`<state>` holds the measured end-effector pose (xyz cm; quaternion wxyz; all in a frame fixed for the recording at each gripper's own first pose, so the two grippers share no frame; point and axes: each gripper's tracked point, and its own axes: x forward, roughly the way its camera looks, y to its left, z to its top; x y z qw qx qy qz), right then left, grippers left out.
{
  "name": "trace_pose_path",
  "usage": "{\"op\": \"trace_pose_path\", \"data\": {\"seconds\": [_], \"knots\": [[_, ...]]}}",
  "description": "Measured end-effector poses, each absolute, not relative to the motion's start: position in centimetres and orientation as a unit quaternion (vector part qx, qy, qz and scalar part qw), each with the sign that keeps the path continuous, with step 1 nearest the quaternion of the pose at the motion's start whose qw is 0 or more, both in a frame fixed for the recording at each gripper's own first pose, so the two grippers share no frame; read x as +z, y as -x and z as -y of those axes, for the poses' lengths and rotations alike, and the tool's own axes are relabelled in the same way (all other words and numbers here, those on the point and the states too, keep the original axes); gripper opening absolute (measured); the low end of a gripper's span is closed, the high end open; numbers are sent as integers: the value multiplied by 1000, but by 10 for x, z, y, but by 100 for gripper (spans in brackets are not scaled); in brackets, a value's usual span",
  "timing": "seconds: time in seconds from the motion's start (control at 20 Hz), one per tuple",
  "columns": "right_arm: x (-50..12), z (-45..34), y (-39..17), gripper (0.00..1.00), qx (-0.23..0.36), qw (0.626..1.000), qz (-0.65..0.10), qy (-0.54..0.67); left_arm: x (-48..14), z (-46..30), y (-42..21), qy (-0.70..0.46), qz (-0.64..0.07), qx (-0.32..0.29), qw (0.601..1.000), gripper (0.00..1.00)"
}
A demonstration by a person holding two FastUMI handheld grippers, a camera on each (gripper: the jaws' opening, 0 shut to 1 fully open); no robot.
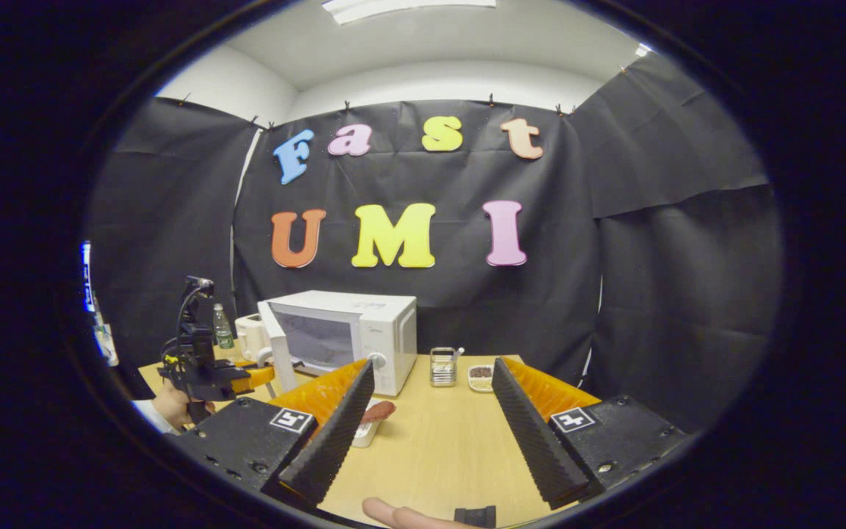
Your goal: Open the microwave oven with the left hand, put the food in, and close the microwave oven.
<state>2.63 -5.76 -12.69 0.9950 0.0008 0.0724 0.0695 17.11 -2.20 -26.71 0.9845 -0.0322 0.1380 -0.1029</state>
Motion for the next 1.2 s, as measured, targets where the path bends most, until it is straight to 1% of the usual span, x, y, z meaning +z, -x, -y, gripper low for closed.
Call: {"op": "trace_pose_path", "data": {"seconds": [0.1, 0.15, 0.2, 0.25, 0.35, 0.4, 0.45, 0.5, 0.65, 0.7, 0.75, 0.8, 0.85, 0.9, 0.95, 1.05, 1.1, 1.15, 1.2], "knots": [[-124, 45, -21, 100, 78, 994, -73, 2, -266, -7, -153, 35, -133, -91, 986, 9], [-126, 40, -18, 94, 80, 994, -75, 4, -269, -23, -145, 39, -134, -84, 987, 9], [-126, 35, -17, 94, 79, 994, -76, 3, -269, -38, -135, 39, -136, -79, 987, 9], [-129, 28, -16, 100, 85, 993, -81, -1, -269, -54, -129, 39, -138, -74, 987, 9], [-133, 11, -15, 100, 100, 991, -90, -10, -270, -86, -119, 42, -140, -69, 987, 9], [-134, 7, -16, 94, 102, 991, -92, -10, -270, -102, -115, 45, -139, -64, 987, 9], [-135, 2, -19, 100, 102, 990, -92, -7, -272, -116, -111, 44, -139, -60, 987, 9], [-137, -2, -21, 94, 100, 990, -96, -4, -272, -131, -109, 43, -138, -57, 988, 8], [-146, -24, -23, 94, 110, 988, -112, -16, -274, -161, -106, 43, -130, -71, 988, 8], [-147, -31, -23, 100, 117, 986, -117, -22, -274, -170, -105, 44, -129, -80, 987, 8], [-150, -38, -23, 100, 124, 985, -121, -23, -274, -181, -106, 53, -120, -77, 988, 8], [-152, -42, -24, 100, 126, 984, -122, -22, -274, -192, -105, 58, -124, -77, 988, 10], [-152, -44, -26, 94, 126, 984, -123, -18, -277, -198, -106, 59, -128, -82, 987, 10], [-153, -47, -28, 94, 126, 984, -123, -14, -278, -202, -106, 63, -131, -82, 986, 11], [-154, -49, -29, 100, 127, 984, -122, -9, -277, -209, -105, 62, -131, -79, 986, 12], [-156, -51, -32, 100, 127, 984, -124, 0, -274, -213, -96, 55, -132, -83, 986, 33], [-158, -53, -33, 94, 131, 983, -127, 5, -274, -217, -89, 49, -126, -80, 988, 46], [-160, -52, -36, 94, 134, 983, -129, 11, -272, -226, -83, 48, -121, -65, 989, 59], [-159, -49, -41, 94, 133, 982, -129, 16, -270, -232, -73, 54, -124, -58, 989, 100]]}}
